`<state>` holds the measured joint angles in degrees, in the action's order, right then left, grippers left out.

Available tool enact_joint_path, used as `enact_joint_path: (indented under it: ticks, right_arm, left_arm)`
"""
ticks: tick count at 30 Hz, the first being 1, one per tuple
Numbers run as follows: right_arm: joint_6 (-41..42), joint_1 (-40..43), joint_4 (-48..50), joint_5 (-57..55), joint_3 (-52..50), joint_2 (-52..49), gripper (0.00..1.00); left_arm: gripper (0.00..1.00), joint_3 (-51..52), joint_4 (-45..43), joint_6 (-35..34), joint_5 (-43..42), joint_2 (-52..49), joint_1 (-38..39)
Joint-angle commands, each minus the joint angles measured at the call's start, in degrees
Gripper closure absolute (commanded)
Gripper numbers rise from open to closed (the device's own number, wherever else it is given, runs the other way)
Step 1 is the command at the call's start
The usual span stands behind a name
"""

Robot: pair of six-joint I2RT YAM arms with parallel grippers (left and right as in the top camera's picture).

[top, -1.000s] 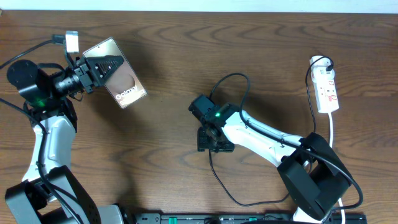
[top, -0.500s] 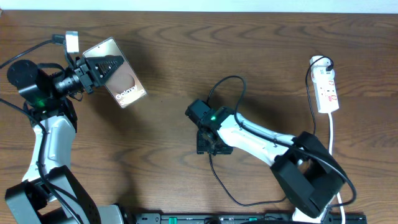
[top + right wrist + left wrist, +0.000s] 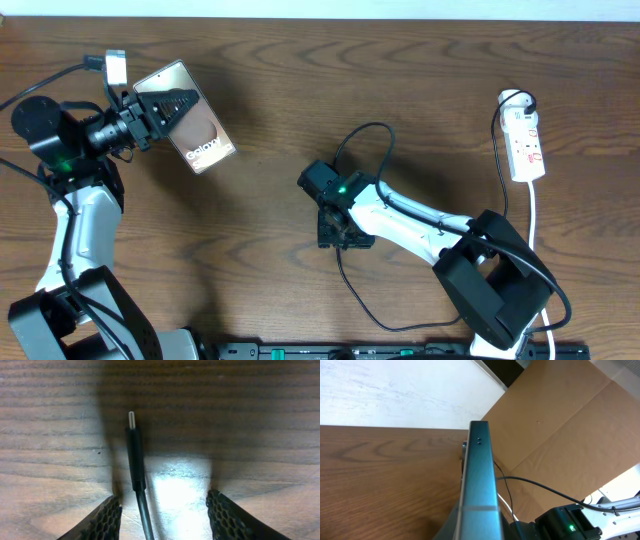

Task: Plug charger to phone and switch on socket
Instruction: 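Lower the right gripper over the black cable's connector end, then close the right gripper on the cable just behind the USB-C tip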

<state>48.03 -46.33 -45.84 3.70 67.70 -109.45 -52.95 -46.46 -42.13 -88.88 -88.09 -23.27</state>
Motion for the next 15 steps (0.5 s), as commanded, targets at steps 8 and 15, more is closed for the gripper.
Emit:
enact_joint_path:
  ticks: [8,15]
  right_arm:
    - [0.76,-0.22,0.24,-0.37,-0.48,-0.83,0.68]
    - [0.76,-0.04,0.98,-0.63,-0.48,-0.83,0.68]
  left_arm:
    - [0.93,-0.79,-0.33,0.57,-1.16,0.48,-0.20]
    - [0.92,-0.79,-0.33,0.57,-1.14,0.48,-0.17]
